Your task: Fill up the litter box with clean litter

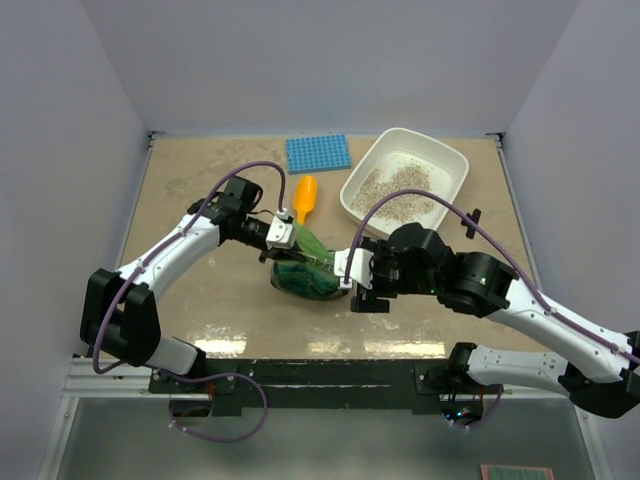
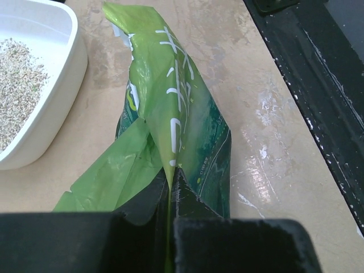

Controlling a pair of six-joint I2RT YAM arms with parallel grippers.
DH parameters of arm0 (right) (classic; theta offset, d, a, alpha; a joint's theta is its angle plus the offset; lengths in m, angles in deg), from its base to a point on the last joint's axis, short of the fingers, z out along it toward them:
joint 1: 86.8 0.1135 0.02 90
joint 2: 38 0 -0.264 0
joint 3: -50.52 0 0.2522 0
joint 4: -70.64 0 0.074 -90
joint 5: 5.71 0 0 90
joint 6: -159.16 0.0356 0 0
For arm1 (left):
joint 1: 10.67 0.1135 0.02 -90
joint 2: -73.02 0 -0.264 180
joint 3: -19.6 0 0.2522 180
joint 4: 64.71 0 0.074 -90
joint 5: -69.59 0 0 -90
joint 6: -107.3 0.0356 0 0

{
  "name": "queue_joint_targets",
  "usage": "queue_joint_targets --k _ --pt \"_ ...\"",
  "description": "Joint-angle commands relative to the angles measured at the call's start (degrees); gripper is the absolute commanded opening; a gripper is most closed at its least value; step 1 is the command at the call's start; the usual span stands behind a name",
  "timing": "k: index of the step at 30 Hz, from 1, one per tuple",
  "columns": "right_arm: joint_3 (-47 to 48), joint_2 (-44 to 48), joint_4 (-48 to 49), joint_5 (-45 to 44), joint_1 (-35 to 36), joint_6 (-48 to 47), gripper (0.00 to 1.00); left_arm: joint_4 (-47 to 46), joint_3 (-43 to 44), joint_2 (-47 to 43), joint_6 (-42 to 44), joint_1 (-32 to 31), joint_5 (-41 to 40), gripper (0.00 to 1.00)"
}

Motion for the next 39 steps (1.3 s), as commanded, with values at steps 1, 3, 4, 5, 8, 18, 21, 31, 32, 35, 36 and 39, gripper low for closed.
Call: queue_joint_targets --k 1,3,4,5,8,18,21,31,32,35,36,39 --pt "-2.56 0.10 2.63 5.36 -2.67 -5.59 0.81 -4.29 -1.19 -1.41 0.45 -1.39 8.49 0.00" --pt "-3.10 0.11 3.61 11.04 -6.88 -7.35 0.80 -6.30 -2.16 -2.29 -1.30 -1.47 8.40 0.00" --pt "-3.27 -0.24 3.70 12.56 -8.38 -8.67 0.77 -7.01 -2.60 -2.73 -1.74 -1.47 8.31 0.00" --pt "-3.62 -0.51 4.13 13.01 -9.44 -8.85 0.76 -7.80 -3.47 -3.34 -2.88 -1.47 8.23 0.00" --pt "-3.72 -2.43 5.63 14.15 -10.67 -9.38 0.73 -8.69 -3.83 -3.70 -3.42 -1.56 8.49 0.00" --pt "-0.55 -10.71 4.83 19.08 -11.29 -8.95 0.54 -10.97 -4.71 -5.28 -5.17 -1.74 8.40 0.00" --pt "-2.13 -10.53 7.55 17.85 -11.47 -7.89 0.52 -10.97 -4.62 -5.37 -5.26 -1.74 8.58 0.00" --pt "-3.89 -11.85 10.99 16.53 -13.22 -7.98 0.50 -11.76 -4.97 -6.16 -6.14 -1.74 8.32 0.00" --pt "-4.06 -11.94 11.08 16.71 -13.40 -7.89 0.50 -11.76 -4.97 -6.16 -6.14 -1.74 8.23 0.00" --pt "-4.77 -12.29 11.69 16.79 -14.02 -7.80 0.49 -12.03 -5.06 -6.42 -6.23 -1.74 8.05 0.00" --pt "-5.03 -12.46 11.69 16.88 -14.02 -7.71 0.49 -11.94 -4.97 -6.42 -6.23 -1.74 8.05 0.00" --pt "-5.99 -12.99 12.31 16.80 -14.28 -7.54 0.49 -11.94 -4.89 -6.34 -6.40 -1.82 7.87 0.00"
